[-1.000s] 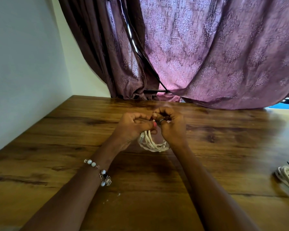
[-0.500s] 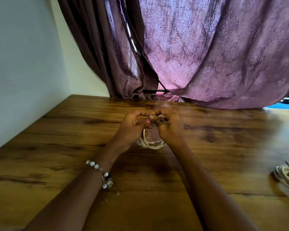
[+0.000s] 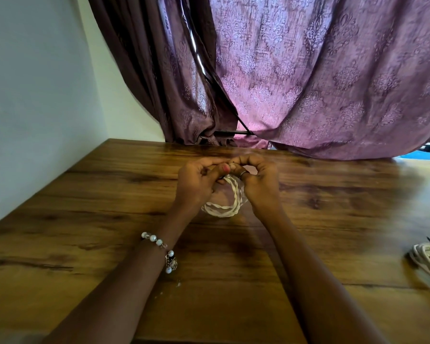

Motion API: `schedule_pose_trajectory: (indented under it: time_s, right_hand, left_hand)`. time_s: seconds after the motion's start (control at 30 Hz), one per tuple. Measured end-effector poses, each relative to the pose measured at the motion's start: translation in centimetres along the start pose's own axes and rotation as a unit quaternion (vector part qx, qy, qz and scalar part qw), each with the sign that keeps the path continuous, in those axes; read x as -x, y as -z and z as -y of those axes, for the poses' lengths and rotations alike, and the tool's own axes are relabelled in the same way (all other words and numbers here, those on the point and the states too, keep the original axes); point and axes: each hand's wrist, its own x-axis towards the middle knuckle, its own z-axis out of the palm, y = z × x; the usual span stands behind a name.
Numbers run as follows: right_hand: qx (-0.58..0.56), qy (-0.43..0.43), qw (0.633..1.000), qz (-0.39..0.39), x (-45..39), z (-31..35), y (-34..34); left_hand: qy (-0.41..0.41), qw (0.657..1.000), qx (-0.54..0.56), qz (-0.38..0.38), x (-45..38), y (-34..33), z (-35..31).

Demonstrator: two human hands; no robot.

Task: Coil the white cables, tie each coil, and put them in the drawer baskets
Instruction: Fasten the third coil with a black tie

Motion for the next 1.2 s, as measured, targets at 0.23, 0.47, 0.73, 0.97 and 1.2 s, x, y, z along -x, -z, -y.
schedule_pose_trajectory:
  time_s: [0.23,0.47,0.73,0.97,1.2]
  right_hand:
    - [-0.023,-0.035,0.999,0.025,-0.2,0.0,0.5]
    - [0.037,-0.017,0.999,-0.010,0.0,-0.5,0.0]
    - [-0.001,-0.027,0.999,-0.028,0.0,0.0,0.0]
    - [0.024,-0.054,0.998,-0.022,-0.4,0.9,0.2]
    - [-0.015,-0.132,0.990,-0.050,-0.7,1.4,0.7]
  left_hand:
    - [0.032,0.999,0.023,0.032,-0.4,0.2,0.0]
    - [0.028,0.992,-0.021,0.124,-0.6,0.2,0.2]
    - [0.023,0.992,-0.042,0.115,-0.2,-0.6,0.4]
    - [-0.014,0.994,-0.057,0.092,0.5,-0.5,-0.2]
    - [-0.166,0.937,-0.300,0.067,0.8,-1.1,-0.3]
